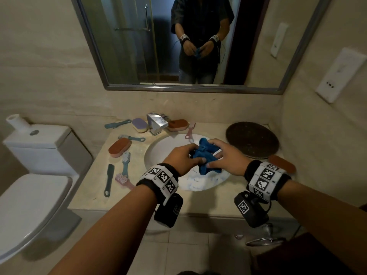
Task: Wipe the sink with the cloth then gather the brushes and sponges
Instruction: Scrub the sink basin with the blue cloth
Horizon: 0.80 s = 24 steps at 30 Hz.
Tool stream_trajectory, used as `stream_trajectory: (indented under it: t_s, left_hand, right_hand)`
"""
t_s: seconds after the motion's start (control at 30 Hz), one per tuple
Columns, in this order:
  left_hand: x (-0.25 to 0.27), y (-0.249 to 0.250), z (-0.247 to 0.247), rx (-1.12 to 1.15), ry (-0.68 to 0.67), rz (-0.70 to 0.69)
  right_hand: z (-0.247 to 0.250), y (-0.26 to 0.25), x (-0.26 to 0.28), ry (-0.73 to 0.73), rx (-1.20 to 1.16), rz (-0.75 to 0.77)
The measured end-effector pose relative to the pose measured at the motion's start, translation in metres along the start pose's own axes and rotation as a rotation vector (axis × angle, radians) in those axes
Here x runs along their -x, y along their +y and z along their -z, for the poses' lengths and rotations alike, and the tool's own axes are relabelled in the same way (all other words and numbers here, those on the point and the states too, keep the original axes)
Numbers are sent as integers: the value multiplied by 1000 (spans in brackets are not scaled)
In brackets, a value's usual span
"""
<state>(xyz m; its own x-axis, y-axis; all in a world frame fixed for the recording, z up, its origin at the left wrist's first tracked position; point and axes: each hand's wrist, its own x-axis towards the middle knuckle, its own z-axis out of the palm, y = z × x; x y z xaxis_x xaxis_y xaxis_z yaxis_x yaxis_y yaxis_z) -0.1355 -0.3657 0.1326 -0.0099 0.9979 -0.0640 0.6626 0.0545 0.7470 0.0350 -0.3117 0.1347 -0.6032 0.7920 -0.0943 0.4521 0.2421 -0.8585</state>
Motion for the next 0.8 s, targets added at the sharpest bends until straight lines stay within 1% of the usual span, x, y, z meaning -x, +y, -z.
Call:
stream_trajectory:
  t_s: [0.07,0.17,0.27,0.4,0.47,0.53,0.6,0.67,0.8]
  left_hand:
    - [-8,7,-13,23,-18,14]
    - [-17,11,-26,30,-39,16]
    - [-34,3,-31,69,-63,25]
    - [-73,-21,-29,127,-89,35]
    - [-96,-37,-25,183,-105,46]
    - [-121,-52,-21,168,-146,30]
    - [-142,-66,-19,151,-193,4]
    - [-165,-79,-18,179,-248,-14]
    - [-203,-97,-26,153,-313,-97]
  right_hand:
    - [11,16,1,44,3,18]
    - [19,37,-4,89,25,-8]
    - [20,53,-22,135,66,-15]
    - [19,69,-59,135,14,-123]
    - [16,76,-78,151,-75,-168]
    - [13,80,-97,167,-122,-204]
    - [12,84,-111,174,-68,-231]
    - [11,89,-124,215,-29,-297]
    - [9,104,-135,308,-51,-420]
